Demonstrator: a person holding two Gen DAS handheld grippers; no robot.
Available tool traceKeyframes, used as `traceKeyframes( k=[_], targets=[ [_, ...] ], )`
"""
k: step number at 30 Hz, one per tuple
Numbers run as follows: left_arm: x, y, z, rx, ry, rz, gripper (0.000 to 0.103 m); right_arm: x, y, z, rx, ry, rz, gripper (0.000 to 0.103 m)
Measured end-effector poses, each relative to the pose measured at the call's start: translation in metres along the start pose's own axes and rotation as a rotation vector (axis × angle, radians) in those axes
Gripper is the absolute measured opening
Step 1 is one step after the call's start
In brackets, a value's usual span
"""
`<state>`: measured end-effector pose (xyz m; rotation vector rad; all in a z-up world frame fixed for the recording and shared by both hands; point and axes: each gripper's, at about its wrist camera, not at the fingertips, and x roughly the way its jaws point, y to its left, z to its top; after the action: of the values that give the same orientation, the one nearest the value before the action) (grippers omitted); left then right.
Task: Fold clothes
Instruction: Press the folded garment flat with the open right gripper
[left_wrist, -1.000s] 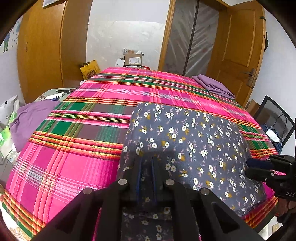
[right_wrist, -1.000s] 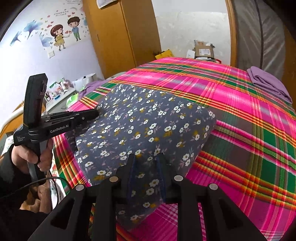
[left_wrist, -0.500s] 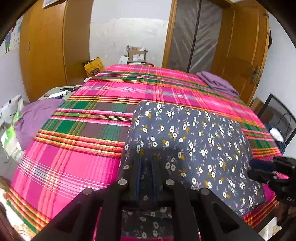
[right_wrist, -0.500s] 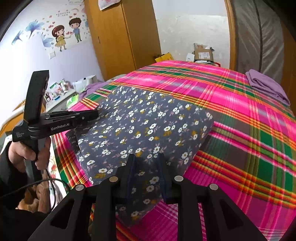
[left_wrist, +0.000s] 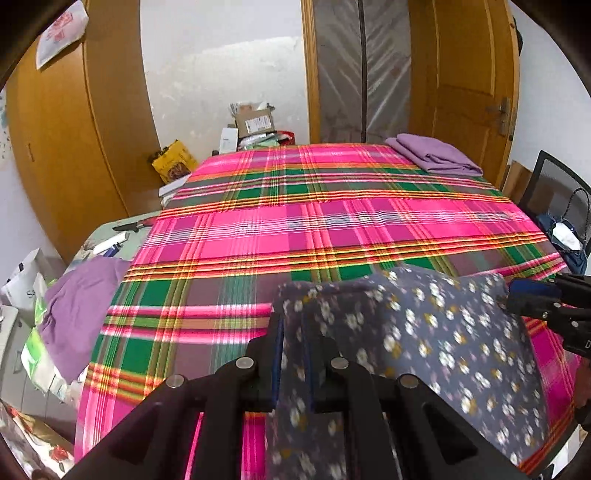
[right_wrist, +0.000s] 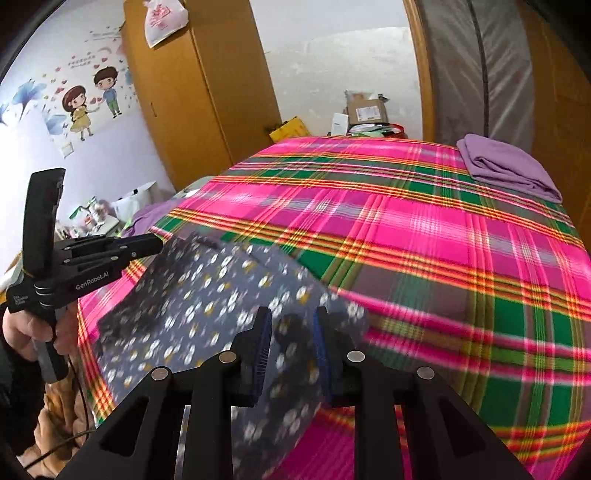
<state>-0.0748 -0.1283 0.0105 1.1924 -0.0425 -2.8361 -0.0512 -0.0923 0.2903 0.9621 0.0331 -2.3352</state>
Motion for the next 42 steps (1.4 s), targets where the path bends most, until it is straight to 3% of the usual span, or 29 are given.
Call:
traceKeyframes(
  k=[10,15,19,23,26,30,37,42],
  targets=[
    [0.027,0.007,-0.006,0.000,0.015,-0.044,0.011,0.032,-0.006,0.003,0.035,0.063,0.009,0.022],
    [0.031,0.031,-0.008,-0.107,0.025,-0.107,0.032,0.032,-0.012,0.008,0.080,0.071,0.032,0.022],
    [0.009,0.042,-0.015,-0.146,0.009,-0.112,0.031,0.001,-0.007,0.001,0.074,0.006,0.029,0.022],
    [-0.008,0.055,-0.032,-0.173,-0.007,-0.133,0.031,-0.019,-0.009,-0.016,0.082,0.011,0.046,0.023],
    [-0.006,0.063,-0.035,-0.205,0.011,-0.164,0.031,-0.026,-0.010,-0.027,0.096,0.025,0.060,0.023],
    [0.001,0.063,-0.023,-0.204,0.033,-0.270,0.030,-0.025,-0.008,-0.034,0.116,0.033,0.075,0.023],
    [0.023,0.048,-0.010,-0.168,0.090,-0.321,0.030,-0.024,-0.007,-0.034,0.120,0.043,0.072,0.023],
    [0.020,0.044,-0.013,-0.165,0.064,-0.329,0.012,-0.021,-0.010,-0.037,0.132,0.057,0.069,0.024]
  ],
)
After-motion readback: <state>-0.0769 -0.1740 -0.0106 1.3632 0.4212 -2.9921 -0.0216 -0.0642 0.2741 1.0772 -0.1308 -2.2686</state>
